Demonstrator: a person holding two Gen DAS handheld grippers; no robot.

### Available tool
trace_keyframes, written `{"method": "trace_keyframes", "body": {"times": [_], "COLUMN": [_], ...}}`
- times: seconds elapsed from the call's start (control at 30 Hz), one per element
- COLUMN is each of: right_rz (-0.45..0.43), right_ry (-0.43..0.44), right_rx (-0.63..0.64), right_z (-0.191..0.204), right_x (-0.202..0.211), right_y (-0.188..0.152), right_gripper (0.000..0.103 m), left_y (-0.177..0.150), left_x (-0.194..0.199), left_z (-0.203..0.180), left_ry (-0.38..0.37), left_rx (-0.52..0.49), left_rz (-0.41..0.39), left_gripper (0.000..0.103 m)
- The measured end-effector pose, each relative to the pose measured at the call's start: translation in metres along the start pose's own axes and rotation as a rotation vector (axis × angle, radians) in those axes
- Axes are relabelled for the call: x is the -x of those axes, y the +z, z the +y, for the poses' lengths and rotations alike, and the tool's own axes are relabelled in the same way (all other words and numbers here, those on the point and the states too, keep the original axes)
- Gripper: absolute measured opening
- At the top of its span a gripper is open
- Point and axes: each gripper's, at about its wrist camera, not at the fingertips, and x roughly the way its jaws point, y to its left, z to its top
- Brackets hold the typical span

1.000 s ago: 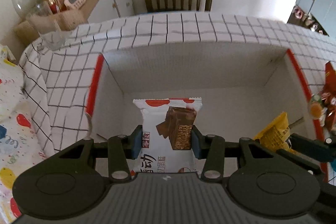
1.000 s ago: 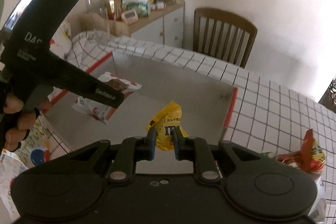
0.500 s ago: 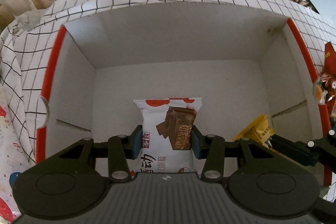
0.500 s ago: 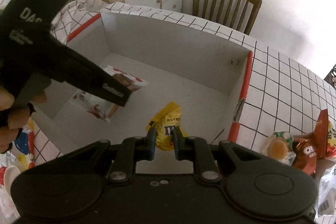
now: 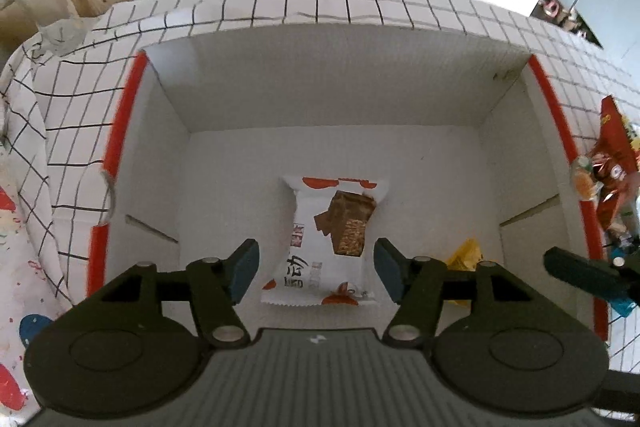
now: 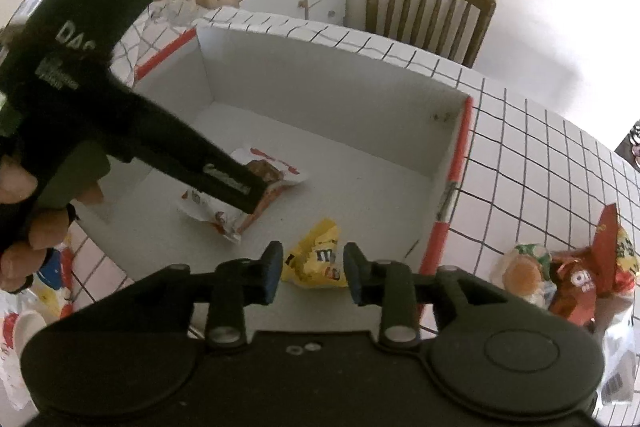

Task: Organize snacks
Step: 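Open both grippers to drop the white packet and yellow bag into the box, then move both tools back toward the snack pile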

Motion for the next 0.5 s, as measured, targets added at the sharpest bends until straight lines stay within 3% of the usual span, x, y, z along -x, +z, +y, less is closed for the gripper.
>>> {"method": "trace_keyframes", "body": {"times": [0.5], "right_rz": [-0.132], "right_ry": [0.011], "right_rx": [-0.065], "right_z": [-0.001], "right_x": [0.071], "right_y": [-0.006], "right_gripper": [0.055], "left_y": [-0.020], "left_x": [0.079], "left_z": [0.005], "left_ry": [-0.062], "left_rx": [-0.030], "left_rz": [-0.193], "left_gripper": [0.064]}}
